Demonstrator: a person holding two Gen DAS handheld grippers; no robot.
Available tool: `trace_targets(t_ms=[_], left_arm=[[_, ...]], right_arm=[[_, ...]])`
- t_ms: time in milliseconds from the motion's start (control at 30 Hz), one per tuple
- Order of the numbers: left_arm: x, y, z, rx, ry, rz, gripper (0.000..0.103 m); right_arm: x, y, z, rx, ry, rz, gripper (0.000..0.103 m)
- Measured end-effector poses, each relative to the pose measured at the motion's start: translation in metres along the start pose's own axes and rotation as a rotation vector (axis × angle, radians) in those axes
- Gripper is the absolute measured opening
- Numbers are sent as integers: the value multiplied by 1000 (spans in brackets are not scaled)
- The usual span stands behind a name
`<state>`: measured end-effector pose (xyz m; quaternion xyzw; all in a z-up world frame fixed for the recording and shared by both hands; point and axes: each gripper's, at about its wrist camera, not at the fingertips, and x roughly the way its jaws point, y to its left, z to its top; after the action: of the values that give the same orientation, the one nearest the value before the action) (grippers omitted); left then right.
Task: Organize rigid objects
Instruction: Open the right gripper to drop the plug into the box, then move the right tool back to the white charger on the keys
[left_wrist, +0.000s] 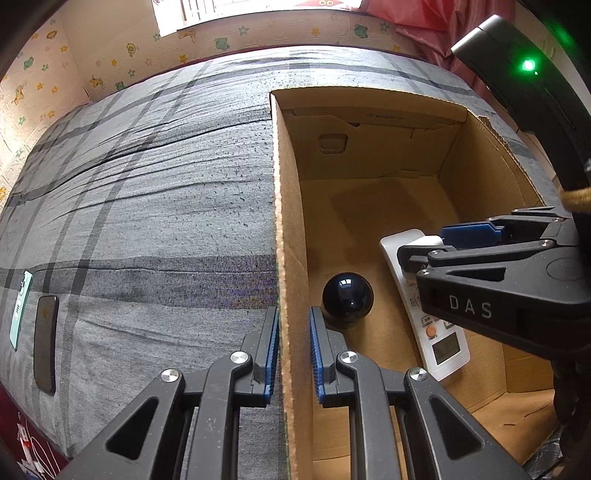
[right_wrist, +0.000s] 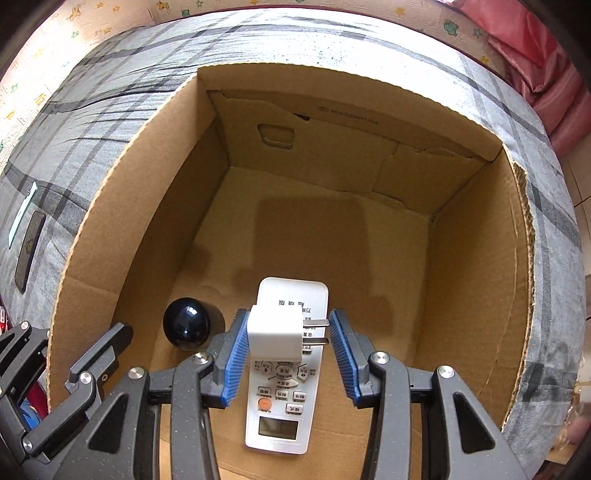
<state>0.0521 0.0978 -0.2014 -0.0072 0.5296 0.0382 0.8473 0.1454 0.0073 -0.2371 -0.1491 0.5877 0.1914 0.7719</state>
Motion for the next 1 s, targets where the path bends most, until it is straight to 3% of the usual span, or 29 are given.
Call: trace_targets(t_ms=[267, 400, 1000], left_arm=[[0, 1, 0, 2, 0, 1, 17], [0, 1, -1, 2, -1, 2, 17], [1, 2, 0, -4, 2, 0, 17]], right_arm=[[-9, 5, 1, -9, -18, 9, 52], [-18, 9, -1, -23, -42, -5, 66], [-60, -4, -3, 2, -120, -14, 87]])
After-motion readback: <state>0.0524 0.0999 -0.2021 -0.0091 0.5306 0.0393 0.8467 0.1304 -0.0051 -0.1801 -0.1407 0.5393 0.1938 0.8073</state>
